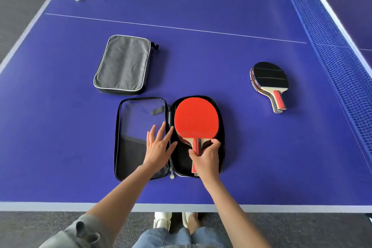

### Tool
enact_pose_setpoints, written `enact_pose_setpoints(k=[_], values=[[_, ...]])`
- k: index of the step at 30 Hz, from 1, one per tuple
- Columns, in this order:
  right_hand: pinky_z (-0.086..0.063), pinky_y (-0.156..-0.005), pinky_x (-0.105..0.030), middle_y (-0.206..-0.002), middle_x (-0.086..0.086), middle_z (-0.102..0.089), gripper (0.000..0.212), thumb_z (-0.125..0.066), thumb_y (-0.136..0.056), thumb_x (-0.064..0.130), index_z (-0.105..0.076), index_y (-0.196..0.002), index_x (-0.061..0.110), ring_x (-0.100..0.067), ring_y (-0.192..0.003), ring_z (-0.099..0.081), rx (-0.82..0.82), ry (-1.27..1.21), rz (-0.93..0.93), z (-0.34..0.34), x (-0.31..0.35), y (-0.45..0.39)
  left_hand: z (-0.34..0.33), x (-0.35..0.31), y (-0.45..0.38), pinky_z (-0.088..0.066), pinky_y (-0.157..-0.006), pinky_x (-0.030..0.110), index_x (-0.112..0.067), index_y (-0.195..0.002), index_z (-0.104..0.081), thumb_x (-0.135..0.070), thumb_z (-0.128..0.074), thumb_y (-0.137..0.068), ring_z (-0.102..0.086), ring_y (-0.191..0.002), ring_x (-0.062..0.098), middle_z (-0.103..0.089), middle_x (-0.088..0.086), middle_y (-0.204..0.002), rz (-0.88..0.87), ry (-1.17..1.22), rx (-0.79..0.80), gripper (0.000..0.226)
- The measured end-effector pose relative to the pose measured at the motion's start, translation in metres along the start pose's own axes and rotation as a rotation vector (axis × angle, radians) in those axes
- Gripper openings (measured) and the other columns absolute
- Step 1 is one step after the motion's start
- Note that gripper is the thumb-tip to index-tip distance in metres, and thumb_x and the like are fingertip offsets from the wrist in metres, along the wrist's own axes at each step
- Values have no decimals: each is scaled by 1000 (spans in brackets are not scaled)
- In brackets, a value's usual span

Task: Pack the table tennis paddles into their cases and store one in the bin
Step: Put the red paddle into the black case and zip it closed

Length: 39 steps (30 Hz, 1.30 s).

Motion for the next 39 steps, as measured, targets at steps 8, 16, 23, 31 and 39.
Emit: enact_pose_setpoints(k=[8,16,23,31,39], values=[[-18,-113,-52,-157,-10,-13,66,-52,-86,52,-30,-145,31,-36,-142,-13,69,486,444,-7,36,-46,32,56,11,-5,-116,51,-28,-146,-30,-35,-50,-95,-2,-145,35,-14,7,-159,248,66,-168,56],[-6,-119,-52,-160,-3,-13,58,-36,-93,57,-23,-147,39,-35,-146,-6,130,661,548,-22,29,-64,52,84,16,-22,-109,51,-26,-150,-18,-21,-68,-85,-18,-136,38,-14,12,-155,495,300,-238,82],[-6,-119,-52,-160,1,-8,61,-33,-92,61,-17,-147,42,-33,-146,-2,210,691,594,-13,22,-74,62,107,15,-42,-102,46,-16,-145,-32,8,-51,-84,-45,-121,33,-39,8,-140,620,633,-212,68],[-2,-119,-50,-161,2,-5,59,-20,-92,65,-11,-147,45,-31,-147,4,220,701,585,-14,16,-74,122,53,4,-46,-86,24,-32,-107,-68,-34,-50,-95,-63,-102,10,-70,-12,-110,299,977,-181,22],[-24,-116,-28,-139,3,-54,64,-16,-96,59,-57,-130,24,-9,-133,-43,689,-591,70,28,59,-73,91,-72,-37,-24,-112,18,-24,-139,-43,-30,-30,-102,-34,-136,5,-42,-9,-144,19,960,-6,39]])
Point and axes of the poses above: each hand's wrist, its own y-axis away from the middle knuckle, its own z-axis out of the back of the hand, x = y × z, the point moved 4 cm from there along -y, towards the middle knuckle
